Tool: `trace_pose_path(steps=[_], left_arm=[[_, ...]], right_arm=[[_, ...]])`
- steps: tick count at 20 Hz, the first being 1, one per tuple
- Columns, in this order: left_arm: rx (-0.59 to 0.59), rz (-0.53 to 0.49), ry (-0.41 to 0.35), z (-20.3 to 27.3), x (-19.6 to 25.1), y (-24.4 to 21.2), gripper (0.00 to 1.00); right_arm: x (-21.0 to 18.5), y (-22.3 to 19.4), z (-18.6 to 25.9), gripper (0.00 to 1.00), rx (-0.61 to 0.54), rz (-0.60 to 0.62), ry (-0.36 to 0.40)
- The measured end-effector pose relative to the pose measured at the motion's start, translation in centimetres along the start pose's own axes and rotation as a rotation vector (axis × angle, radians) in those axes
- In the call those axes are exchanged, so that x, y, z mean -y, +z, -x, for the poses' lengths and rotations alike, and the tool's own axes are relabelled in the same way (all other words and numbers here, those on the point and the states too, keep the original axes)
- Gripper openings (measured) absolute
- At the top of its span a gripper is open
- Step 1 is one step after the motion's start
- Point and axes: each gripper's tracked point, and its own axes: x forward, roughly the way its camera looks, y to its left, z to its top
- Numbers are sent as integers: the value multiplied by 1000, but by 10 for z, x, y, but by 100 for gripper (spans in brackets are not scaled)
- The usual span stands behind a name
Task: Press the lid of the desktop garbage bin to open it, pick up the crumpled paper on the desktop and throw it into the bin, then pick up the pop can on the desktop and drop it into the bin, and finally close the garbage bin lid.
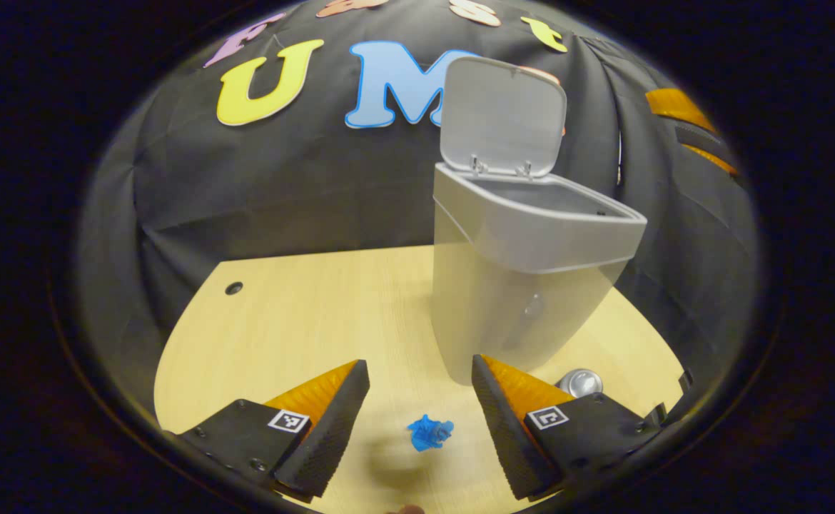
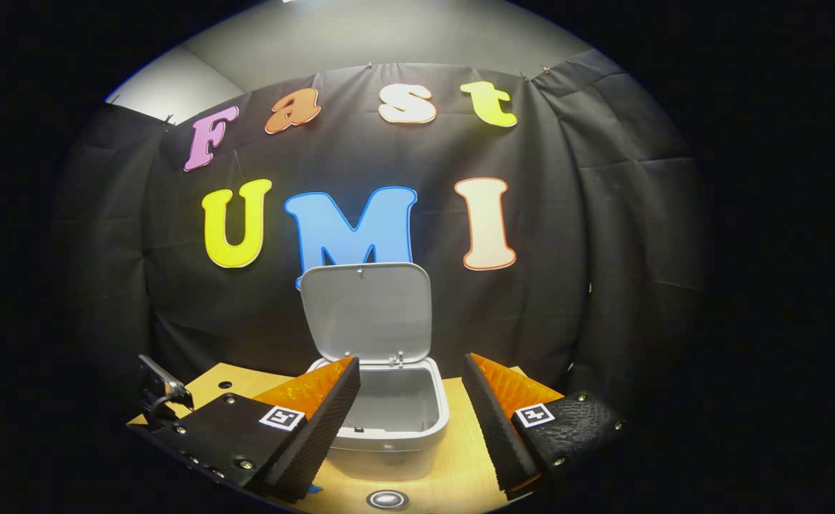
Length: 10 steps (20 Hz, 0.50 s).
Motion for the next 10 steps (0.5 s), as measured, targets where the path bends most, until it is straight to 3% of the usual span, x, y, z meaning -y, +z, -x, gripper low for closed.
trace_pose_path(steps=[10], left_arm=[[-192,11,-7,-41,-2,-86,96]], right_arm=[[53,-12,21,92,-40,20,-131]])
